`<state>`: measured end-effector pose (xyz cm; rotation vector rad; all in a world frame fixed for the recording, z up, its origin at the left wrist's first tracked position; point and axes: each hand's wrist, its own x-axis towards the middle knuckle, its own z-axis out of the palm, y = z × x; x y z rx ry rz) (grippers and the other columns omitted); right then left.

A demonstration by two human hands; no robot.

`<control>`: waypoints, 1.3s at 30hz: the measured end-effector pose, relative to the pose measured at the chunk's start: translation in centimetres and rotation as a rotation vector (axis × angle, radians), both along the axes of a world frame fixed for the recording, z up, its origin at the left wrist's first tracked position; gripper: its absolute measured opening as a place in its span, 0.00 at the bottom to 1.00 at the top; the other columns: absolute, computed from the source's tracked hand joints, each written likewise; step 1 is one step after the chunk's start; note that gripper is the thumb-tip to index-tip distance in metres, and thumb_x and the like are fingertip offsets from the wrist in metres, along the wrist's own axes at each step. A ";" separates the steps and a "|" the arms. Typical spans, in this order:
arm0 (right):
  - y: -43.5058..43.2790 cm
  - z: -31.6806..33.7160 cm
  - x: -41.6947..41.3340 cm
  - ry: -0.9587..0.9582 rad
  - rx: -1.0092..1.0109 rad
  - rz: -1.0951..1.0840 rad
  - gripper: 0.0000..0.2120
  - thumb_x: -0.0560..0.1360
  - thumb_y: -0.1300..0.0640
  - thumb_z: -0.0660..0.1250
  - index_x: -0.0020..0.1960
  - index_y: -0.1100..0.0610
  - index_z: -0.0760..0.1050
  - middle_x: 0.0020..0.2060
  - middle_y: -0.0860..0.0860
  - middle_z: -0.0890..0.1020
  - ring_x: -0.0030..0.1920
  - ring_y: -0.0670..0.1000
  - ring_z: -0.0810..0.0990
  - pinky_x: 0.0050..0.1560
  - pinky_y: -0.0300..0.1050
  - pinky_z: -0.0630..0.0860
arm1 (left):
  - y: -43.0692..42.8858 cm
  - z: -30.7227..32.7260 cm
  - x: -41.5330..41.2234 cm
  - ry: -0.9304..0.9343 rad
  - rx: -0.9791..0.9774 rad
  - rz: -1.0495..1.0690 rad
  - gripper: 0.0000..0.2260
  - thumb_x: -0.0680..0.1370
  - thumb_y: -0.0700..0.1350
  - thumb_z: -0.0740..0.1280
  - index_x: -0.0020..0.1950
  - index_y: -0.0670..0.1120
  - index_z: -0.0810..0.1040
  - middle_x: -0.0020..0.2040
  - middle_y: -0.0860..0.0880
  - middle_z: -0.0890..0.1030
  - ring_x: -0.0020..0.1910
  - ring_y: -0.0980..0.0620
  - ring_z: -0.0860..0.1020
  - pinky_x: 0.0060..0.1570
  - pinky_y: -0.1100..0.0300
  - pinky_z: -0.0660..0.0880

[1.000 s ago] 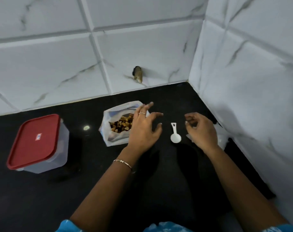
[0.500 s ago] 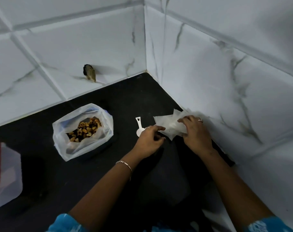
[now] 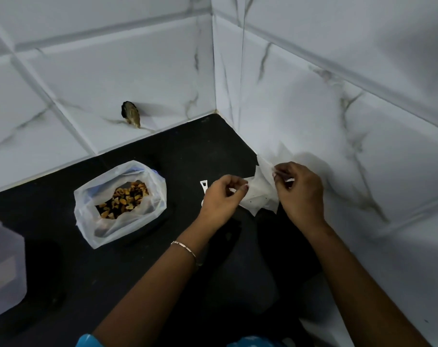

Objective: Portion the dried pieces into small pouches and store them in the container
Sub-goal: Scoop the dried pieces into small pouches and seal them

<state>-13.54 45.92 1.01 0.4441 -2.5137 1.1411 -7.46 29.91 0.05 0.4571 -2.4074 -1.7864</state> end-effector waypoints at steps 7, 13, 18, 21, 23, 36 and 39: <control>-4.6 2.2 3.4 -0.330 -0.282 0.217 0.05 0.72 0.55 0.74 0.46 0.53 0.80 0.39 0.43 0.83 0.41 0.41 0.82 0.41 0.31 0.77 | -1.3 3.5 2.1 0.079 0.402 0.125 0.10 0.77 0.44 0.70 0.53 0.38 0.79 0.47 0.39 0.84 0.43 0.50 0.82 0.43 0.59 0.80; -8.4 2.5 5.6 -0.538 -0.407 0.465 0.04 0.73 0.59 0.73 0.47 0.53 0.83 0.40 0.48 0.86 0.42 0.45 0.85 0.44 0.41 0.81 | -4.8 4.3 6.1 0.082 0.465 0.269 0.12 0.75 0.45 0.71 0.53 0.37 0.80 0.44 0.41 0.85 0.42 0.48 0.83 0.42 0.58 0.81; -11.1 3.3 7.0 -0.615 -0.319 0.669 0.06 0.75 0.58 0.70 0.51 0.53 0.84 0.42 0.46 0.86 0.45 0.44 0.84 0.46 0.38 0.79 | -7.4 4.9 9.7 0.085 0.481 0.385 0.08 0.75 0.43 0.71 0.50 0.39 0.82 0.42 0.43 0.85 0.41 0.50 0.83 0.39 0.59 0.81; -12.8 3.7 7.8 -0.630 -0.244 0.748 0.06 0.75 0.58 0.71 0.50 0.52 0.84 0.42 0.45 0.85 0.45 0.43 0.84 0.46 0.38 0.79 | -8.6 5.1 11.8 0.105 0.485 0.447 0.05 0.75 0.43 0.71 0.45 0.42 0.82 0.41 0.44 0.85 0.41 0.49 0.83 0.43 0.56 0.81; -13.9 4.0 8.5 -0.641 -0.221 0.790 0.05 0.74 0.60 0.72 0.48 0.53 0.83 0.41 0.46 0.85 0.44 0.44 0.84 0.44 0.37 0.79 | -9.2 5.3 13.1 0.113 0.499 0.484 0.04 0.76 0.42 0.71 0.45 0.42 0.82 0.41 0.44 0.85 0.41 0.49 0.84 0.42 0.58 0.81; -19.1 4.5 12.1 -0.744 -0.171 0.885 0.09 0.72 0.48 0.73 0.44 0.53 0.83 0.38 0.49 0.85 0.43 0.47 0.85 0.48 0.48 0.83 | -11.4 5.5 19.0 0.119 0.349 0.599 0.05 0.77 0.40 0.68 0.50 0.43 0.83 0.45 0.43 0.85 0.46 0.47 0.84 0.46 0.56 0.81; -20.0 4.1 12.4 -0.703 -0.143 0.893 0.06 0.73 0.51 0.72 0.43 0.54 0.81 0.38 0.50 0.84 0.42 0.48 0.84 0.47 0.50 0.83 | -11.4 5.2 19.5 0.106 0.321 0.632 0.04 0.77 0.40 0.69 0.50 0.43 0.81 0.44 0.44 0.86 0.44 0.48 0.84 0.45 0.57 0.82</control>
